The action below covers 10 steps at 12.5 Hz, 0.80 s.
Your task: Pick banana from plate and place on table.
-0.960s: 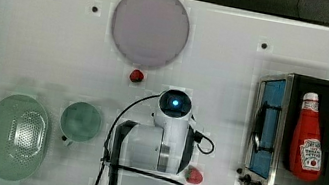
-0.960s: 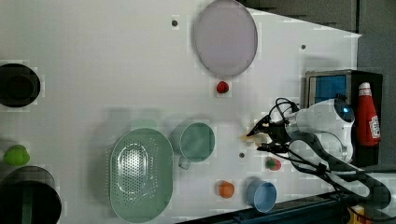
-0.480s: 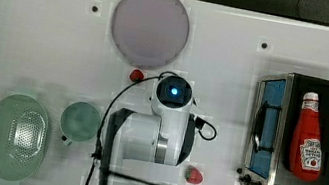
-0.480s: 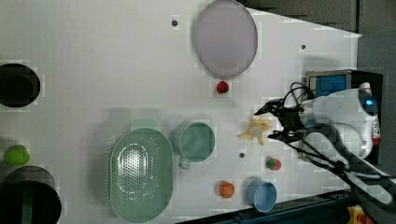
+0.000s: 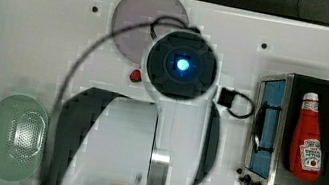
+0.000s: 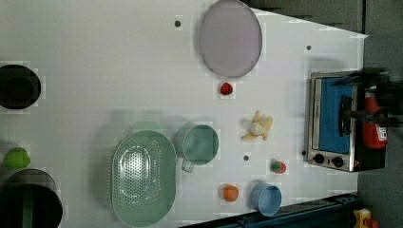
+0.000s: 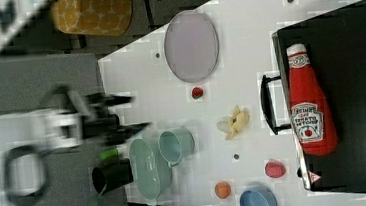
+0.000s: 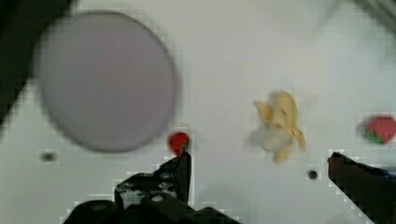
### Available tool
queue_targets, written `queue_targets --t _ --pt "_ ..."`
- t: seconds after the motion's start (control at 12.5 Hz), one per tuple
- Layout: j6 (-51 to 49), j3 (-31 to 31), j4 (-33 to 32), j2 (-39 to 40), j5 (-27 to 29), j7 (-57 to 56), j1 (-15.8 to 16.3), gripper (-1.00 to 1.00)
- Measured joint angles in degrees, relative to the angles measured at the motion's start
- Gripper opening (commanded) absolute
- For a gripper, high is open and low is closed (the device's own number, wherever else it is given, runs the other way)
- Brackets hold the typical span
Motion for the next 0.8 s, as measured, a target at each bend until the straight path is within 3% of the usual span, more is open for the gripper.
queue_targets --t 0.32,0.8 --pt "-16.78 -0.66 17.51 -2.70 -0.93 -1.86 0.58 1.00" --pt "-20.68 -1.34 15.05 1.02 -1.09 -2.41 -0.30 1.00"
